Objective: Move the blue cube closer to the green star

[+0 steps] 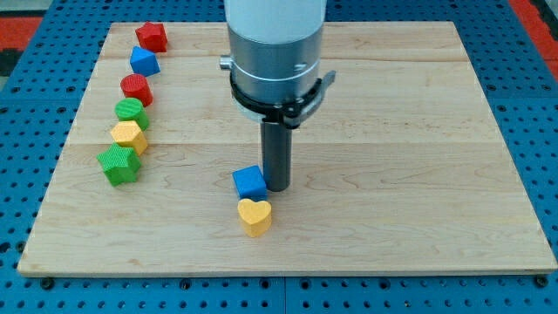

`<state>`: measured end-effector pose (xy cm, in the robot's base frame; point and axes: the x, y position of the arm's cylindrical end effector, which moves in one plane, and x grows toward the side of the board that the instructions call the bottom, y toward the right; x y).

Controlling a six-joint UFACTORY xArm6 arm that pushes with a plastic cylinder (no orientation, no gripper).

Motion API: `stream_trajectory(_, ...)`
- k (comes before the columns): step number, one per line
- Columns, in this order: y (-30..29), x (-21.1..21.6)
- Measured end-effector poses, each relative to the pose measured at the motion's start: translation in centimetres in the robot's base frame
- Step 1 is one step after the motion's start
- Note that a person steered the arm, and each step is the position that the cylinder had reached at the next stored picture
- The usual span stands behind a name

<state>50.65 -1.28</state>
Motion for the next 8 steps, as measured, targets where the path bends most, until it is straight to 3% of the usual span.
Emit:
stream_trajectory(1, -0.7, 0.3)
stream_trajectory(2, -0.4, 3.7)
stream_trajectory(4, -6.6, 1.5)
stream_trajectory(6, -4.0, -0.2)
stream_trajectory(8, -9.5, -0.4)
